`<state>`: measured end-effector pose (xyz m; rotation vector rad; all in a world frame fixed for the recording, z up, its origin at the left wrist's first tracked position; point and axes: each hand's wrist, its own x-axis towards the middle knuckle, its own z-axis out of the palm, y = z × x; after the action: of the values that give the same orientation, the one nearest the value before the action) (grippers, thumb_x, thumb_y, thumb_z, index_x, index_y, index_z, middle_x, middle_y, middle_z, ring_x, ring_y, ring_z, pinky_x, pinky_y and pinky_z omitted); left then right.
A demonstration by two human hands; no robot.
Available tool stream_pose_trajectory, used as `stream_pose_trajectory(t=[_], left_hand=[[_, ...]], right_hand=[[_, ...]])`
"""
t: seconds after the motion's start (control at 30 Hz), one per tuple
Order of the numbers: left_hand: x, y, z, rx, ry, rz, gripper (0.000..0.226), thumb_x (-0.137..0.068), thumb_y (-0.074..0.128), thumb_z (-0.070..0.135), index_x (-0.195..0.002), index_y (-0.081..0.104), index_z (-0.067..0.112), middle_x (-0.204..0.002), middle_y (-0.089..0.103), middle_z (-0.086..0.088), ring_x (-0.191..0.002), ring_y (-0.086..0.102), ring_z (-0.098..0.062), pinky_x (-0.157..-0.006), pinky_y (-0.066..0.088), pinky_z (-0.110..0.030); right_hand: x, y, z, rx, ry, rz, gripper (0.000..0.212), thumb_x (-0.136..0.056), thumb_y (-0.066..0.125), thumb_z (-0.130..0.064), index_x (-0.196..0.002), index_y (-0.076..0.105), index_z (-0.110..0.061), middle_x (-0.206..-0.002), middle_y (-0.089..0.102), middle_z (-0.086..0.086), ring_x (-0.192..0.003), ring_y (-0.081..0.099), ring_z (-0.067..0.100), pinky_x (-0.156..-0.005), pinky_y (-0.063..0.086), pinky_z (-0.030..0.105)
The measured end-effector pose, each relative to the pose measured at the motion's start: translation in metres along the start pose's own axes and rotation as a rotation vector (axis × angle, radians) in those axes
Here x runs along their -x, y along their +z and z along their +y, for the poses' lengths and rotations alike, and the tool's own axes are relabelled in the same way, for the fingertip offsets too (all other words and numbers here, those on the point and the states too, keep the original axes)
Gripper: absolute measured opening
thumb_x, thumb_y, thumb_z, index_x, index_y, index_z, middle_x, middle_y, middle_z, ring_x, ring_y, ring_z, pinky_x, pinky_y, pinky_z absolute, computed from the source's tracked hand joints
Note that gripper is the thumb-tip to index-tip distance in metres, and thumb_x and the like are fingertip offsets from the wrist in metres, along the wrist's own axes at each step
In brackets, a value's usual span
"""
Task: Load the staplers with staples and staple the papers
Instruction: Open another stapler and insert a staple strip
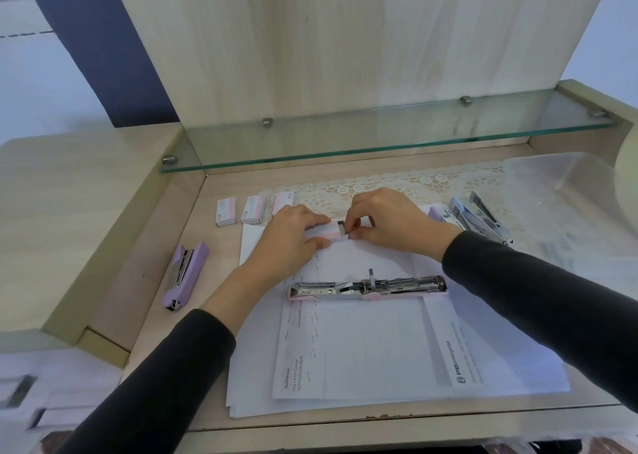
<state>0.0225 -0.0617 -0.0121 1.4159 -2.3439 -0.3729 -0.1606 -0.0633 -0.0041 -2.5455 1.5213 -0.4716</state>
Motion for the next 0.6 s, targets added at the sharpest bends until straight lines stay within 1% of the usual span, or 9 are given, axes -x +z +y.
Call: stream_pose_trajectory(t=[0.13,0.2,0.27,0.33,0.4,0.43,0.5,0.53,0.6], left_hand=[[0.0001,0.0006,-0.0002,-0.003,0.003,0.000,0.038,-0.084,0.065,0.022,-0.121,0.059,0.016,-0.117,0.059,-0.006,-0.109,0.046,-0.022,-0.087,0.026,-0.019],[0.0001,0.0010,-0.0004,-0.003,0.005,0.002,0.038,-0.084,0.065,0.022,-0.121,0.059,0.016,-0.117,0.059,-0.006,-0.109,0.045,-0.022,-0.087,0.026,-0.018],[0.0004,0.0013,-0.0010,-0.002,0.006,0.004,0.038,-0.084,0.065,0.022,-0.121,0.059,0.016,-0.116,0.059,-0.006,-0.110,0.045,-0.022,-0.086,0.025,-0.018],[0.0008,0.0020,-0.0017,-0.009,0.017,0.014,0.038,-0.084,0.065,0.022,-0.121,0.059,0.015,-0.116,0.059,-0.006,-0.110,0.045,-0.022,-0.085,0.024,-0.016],[0.0017,0.0035,-0.0019,-0.015,0.028,0.034,0.039,-0.083,0.066,0.021,-0.121,0.059,0.015,-0.115,0.059,-0.006,-0.110,0.045,-0.022,-0.084,0.022,-0.014],[0.0023,0.0043,-0.0019,-0.013,0.032,0.045,0.038,-0.083,0.066,0.020,-0.121,0.059,0.014,-0.115,0.059,-0.006,-0.109,0.044,-0.022,-0.084,0.022,-0.014],[0.0034,0.0056,-0.0019,-0.016,0.040,0.056,0.038,-0.083,0.066,0.018,-0.120,0.060,0.013,-0.115,0.059,-0.006,-0.109,0.044,-0.023,-0.084,0.022,-0.014],[0.0039,0.0059,-0.0020,-0.023,0.045,0.056,0.038,-0.084,0.065,0.018,-0.120,0.059,0.013,-0.115,0.059,-0.006,-0.108,0.044,-0.023,-0.083,0.022,-0.014],[0.0044,0.0053,-0.0023,-0.041,0.050,0.050,0.038,-0.085,0.064,0.020,-0.121,0.059,0.014,-0.116,0.059,-0.005,-0.108,0.043,-0.022,-0.082,0.023,-0.015]], right_hand=[[-0.0001,0.0013,0.0027,-0.010,0.011,0.000,0.008,-0.079,0.063,-0.014,-0.082,0.071,-0.015,-0.086,0.066,-0.001,-0.062,0.038,0.005,-0.054,0.026,0.013],[-0.0002,0.0009,0.0030,-0.028,0.009,-0.003,0.008,-0.078,0.064,-0.013,-0.081,0.071,-0.014,-0.086,0.066,-0.001,-0.058,0.037,-0.002,-0.055,0.028,0.013],[0.0002,0.0014,0.0030,-0.055,0.012,-0.008,0.007,-0.078,0.064,-0.012,-0.079,0.071,-0.013,-0.086,0.067,0.000,-0.057,0.035,-0.008,-0.056,0.032,0.018],[0.0015,0.0015,0.0016,-0.100,0.025,0.002,0.008,-0.077,0.064,-0.011,-0.078,0.072,-0.012,-0.085,0.069,0.001,-0.054,0.036,-0.009,-0.062,0.034,0.020],[0.0034,0.0006,-0.0001,-0.171,0.060,0.020,0.011,-0.078,0.062,-0.011,-0.076,0.072,-0.010,-0.082,0.070,0.002,-0.051,0.046,-0.007,-0.064,0.031,0.011],[0.0040,0.0000,-0.0009,-0.195,0.083,0.024,0.011,-0.079,0.062,-0.012,-0.075,0.072,-0.009,-0.081,0.070,0.001,-0.055,0.049,-0.011,-0.065,0.029,0.007],[0.0036,-0.0011,-0.0026,-0.213,0.112,0.024,0.011,-0.080,0.061,-0.012,-0.077,0.071,-0.009,-0.078,0.070,0.000,-0.059,0.048,-0.019,-0.064,0.027,0.002],[0.0029,-0.0013,-0.0034,-0.219,0.118,0.023,0.009,-0.079,0.062,-0.012,-0.078,0.071,-0.010,-0.077,0.070,-0.001,-0.058,0.049,-0.019,-0.062,0.027,0.002],[0.0015,-0.0014,-0.0050,-0.210,0.123,0.024,0.010,-0.079,0.062,-0.010,-0.084,0.070,-0.013,-0.075,0.068,-0.002,-0.051,0.050,-0.009,-0.065,0.029,0.008]])
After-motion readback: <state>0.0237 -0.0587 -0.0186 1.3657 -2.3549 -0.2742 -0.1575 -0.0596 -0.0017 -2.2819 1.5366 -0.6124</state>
